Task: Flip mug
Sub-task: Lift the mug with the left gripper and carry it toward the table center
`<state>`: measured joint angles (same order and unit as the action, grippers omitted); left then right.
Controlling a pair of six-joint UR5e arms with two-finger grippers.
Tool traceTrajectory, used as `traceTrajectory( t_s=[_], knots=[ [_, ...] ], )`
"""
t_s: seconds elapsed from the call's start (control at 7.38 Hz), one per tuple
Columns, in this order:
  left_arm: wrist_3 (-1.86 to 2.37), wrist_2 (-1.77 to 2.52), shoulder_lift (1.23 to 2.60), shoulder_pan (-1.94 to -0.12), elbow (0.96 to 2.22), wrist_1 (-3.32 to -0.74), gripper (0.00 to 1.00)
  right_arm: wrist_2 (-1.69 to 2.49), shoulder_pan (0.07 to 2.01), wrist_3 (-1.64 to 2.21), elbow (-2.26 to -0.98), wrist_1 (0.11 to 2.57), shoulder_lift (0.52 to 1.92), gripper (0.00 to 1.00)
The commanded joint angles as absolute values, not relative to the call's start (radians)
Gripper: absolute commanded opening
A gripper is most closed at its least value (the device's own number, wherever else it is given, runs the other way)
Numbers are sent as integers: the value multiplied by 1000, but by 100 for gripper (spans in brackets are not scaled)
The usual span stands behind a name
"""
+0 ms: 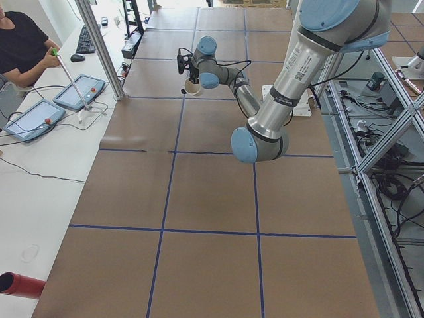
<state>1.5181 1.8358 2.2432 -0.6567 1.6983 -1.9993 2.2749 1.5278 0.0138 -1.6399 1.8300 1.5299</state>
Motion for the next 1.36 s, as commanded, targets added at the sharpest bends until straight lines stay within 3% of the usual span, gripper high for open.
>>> traceTrajectory(
  t_s=[0.0,0.41,1.22],
  knots=[
    [1422,1745,2360,-595,1686,-1747,0,2275,1528,14,-1640,1830,1529,100],
    [1382,1619,2501,-513,1548,-1563,0,2275,1528,14,-1640,1830,1531,100],
    [1393,1510,2588,-414,1399,-1508,0,2275,1528,14,-1640,1830,1529,100]
  ],
)
